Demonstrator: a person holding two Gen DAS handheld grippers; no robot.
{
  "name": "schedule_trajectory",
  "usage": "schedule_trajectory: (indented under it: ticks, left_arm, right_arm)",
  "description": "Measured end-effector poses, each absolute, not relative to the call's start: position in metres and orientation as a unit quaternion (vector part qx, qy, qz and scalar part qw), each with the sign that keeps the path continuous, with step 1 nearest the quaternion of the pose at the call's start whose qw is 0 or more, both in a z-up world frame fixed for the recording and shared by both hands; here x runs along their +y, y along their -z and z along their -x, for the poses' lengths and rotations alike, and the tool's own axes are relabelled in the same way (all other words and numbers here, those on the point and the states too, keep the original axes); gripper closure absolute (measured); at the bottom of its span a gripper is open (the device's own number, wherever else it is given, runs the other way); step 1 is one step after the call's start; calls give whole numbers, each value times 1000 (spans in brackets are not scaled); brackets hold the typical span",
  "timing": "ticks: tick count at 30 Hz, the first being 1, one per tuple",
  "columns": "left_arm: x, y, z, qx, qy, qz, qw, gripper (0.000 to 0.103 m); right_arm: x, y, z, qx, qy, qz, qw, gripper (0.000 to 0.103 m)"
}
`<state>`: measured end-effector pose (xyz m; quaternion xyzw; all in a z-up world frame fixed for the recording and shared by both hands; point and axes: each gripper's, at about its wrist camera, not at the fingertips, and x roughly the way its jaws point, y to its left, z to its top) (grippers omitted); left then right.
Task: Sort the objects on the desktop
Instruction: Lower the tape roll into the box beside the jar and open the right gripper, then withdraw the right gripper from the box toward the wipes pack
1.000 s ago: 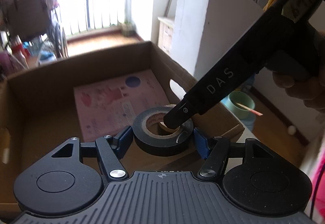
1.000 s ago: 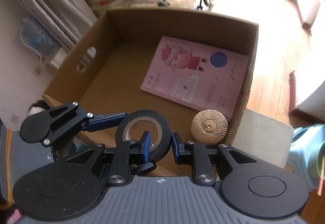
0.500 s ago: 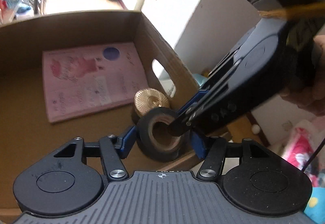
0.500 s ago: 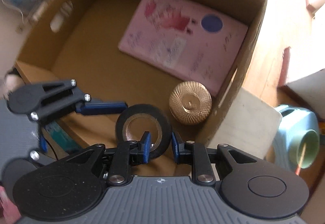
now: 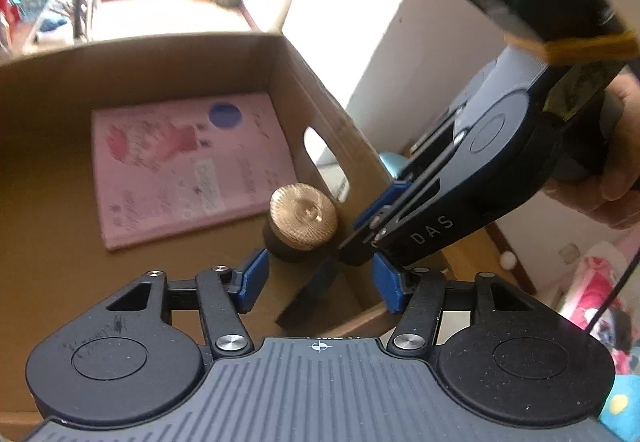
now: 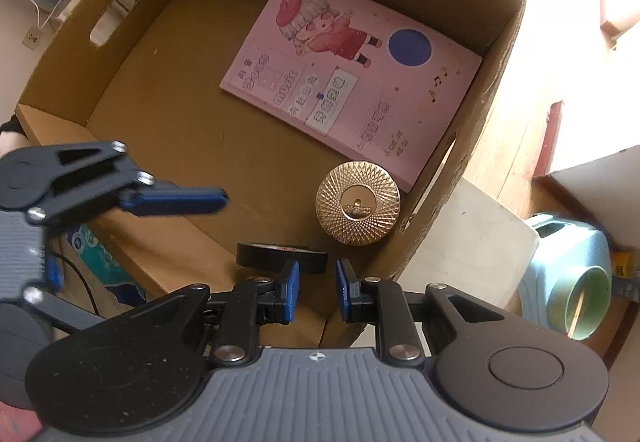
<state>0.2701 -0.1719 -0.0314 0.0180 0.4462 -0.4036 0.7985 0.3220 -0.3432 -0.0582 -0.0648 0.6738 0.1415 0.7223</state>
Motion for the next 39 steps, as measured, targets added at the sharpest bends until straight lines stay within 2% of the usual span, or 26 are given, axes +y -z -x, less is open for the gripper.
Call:
schedule_trajectory:
  ticks: [5,10,22,31,39]
  left_arm:
    - [-145,12,-255,398,376,-22,837,36]
    - [-117,-5,-236,359,352,-4,864,23]
    - [-94,-10,-190,306,308,-17,901,22]
    - [-85,-2,-179,298,303,-32,905,22]
    - [-81,2,-185,303,305,-25,902,22]
  right_arm:
    - [-343,49,-318,654,-155,56,738,81]
    - [-337,45,-311,644,-171,51,744,81]
    - [-325,69,-312,668,-170,49,723,81]
    - [-315,78,-338,658,-151,50,737,80]
    - [-304,109,-356,665,-140,63,731,80]
